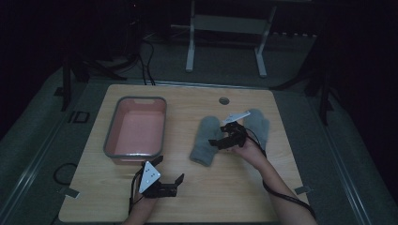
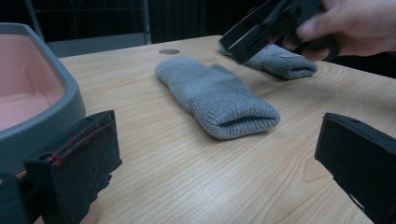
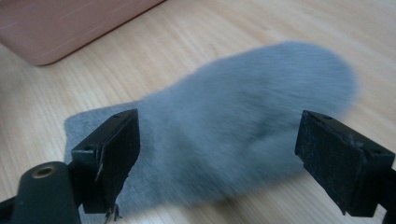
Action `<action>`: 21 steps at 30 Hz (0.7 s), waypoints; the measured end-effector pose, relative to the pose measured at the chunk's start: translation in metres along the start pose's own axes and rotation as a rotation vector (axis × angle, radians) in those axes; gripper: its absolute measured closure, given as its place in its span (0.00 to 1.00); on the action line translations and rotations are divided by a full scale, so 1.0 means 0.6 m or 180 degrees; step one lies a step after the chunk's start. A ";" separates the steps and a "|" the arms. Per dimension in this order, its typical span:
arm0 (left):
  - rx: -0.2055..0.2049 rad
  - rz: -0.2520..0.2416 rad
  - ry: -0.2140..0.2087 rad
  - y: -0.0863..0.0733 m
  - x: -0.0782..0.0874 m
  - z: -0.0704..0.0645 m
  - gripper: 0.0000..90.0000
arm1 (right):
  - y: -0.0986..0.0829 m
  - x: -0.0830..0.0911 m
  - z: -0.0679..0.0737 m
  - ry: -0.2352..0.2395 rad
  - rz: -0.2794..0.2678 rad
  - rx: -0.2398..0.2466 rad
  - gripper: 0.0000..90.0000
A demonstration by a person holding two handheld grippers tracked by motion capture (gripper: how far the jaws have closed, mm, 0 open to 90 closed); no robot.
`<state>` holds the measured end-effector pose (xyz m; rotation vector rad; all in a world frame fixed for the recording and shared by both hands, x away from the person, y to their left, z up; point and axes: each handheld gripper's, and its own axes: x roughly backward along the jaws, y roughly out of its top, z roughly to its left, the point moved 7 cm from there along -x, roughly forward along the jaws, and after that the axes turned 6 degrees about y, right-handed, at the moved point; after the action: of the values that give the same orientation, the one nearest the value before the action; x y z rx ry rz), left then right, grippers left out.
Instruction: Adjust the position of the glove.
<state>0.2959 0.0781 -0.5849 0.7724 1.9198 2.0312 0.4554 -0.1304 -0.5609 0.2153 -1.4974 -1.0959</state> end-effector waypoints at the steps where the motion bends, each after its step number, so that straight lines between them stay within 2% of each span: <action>1: -0.0002 0.0000 -0.0002 0.000 0.000 0.000 0.00 | 0.001 -0.008 0.002 0.0021 0.0017 0.0019 0.16; 5: -0.0004 0.0000 -0.0006 0.000 0.000 0.000 0.00 | 0.006 -0.035 0.003 -0.0043 0.0128 0.0225 0.29; 7: -0.0007 0.0000 -0.0007 0.000 0.000 -0.001 0.00 | 0.009 -0.046 -0.005 -0.0169 0.0165 0.0318 0.34; 9: -0.0013 -0.0001 -0.0010 0.000 0.000 -0.001 0.00 | 0.011 -0.054 -0.015 -0.0199 0.0152 0.0240 0.41; 11: -0.0010 -0.0002 -0.0011 0.000 0.000 -0.001 0.00 | 0.009 -0.064 -0.021 -0.0157 0.0166 0.0148 0.43; 14: -0.0002 -0.0002 -0.0011 0.000 0.000 0.000 0.00 | 0.001 -0.079 -0.024 -0.0165 0.0269 0.0138 0.52; 18: -0.0008 -0.0003 -0.0012 0.000 0.000 -0.001 0.00 | 0.002 -0.081 -0.023 -0.0051 0.0331 0.0137 0.78; 21: -0.0014 -0.0003 -0.0011 0.000 0.000 -0.001 0.00 | 0.005 -0.076 -0.016 0.0059 0.0332 0.0131 0.89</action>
<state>0.2954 0.0776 -0.5849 0.7733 1.9127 2.0317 0.4774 -0.1024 -0.5915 0.1735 -1.4987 -0.9783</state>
